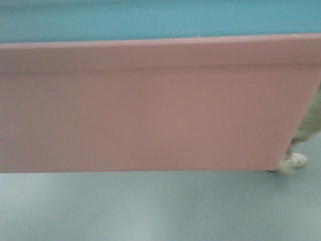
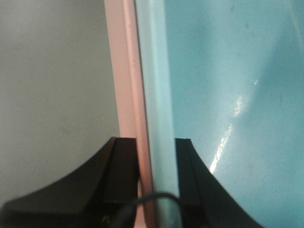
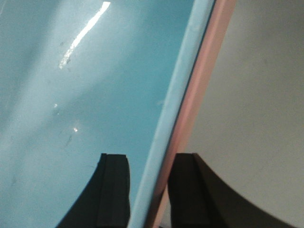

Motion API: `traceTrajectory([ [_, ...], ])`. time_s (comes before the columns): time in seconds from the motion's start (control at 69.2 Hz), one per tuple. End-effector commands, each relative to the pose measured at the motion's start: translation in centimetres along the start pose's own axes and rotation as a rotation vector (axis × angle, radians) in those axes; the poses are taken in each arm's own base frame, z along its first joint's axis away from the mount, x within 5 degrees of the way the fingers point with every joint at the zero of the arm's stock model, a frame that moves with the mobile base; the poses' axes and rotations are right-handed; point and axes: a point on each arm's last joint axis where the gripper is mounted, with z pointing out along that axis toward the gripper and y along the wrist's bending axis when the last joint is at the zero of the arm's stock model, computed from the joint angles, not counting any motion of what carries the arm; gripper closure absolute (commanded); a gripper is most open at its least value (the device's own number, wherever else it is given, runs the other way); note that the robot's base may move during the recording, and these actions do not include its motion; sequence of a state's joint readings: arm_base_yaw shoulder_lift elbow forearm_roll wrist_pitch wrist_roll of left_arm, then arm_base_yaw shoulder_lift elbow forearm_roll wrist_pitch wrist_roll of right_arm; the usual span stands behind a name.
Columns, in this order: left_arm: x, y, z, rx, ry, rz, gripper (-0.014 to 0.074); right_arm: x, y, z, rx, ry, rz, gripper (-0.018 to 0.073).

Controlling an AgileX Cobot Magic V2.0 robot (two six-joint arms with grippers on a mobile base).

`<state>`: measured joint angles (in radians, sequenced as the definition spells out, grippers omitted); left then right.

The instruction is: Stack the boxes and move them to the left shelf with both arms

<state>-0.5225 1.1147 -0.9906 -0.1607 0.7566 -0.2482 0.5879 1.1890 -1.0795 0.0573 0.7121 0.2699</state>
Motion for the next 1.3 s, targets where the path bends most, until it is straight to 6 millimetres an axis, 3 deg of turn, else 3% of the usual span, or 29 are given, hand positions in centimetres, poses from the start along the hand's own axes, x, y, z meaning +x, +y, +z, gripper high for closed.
traceTrajectory([
  [0.0, -1.69, -0.71, -1.85, 0.046, -0.161, 0.033, 0.0599, -1.59, 0.25, -2.13, -0.010, -0.151, -0.104, 0.0504],
  [1.287, -1.69, -0.73, -1.85, 0.049, -0.160, 0.031, 0.0599, -1.61, 0.20, -2.13, -0.009, -0.152, -0.103, 0.0504],
])
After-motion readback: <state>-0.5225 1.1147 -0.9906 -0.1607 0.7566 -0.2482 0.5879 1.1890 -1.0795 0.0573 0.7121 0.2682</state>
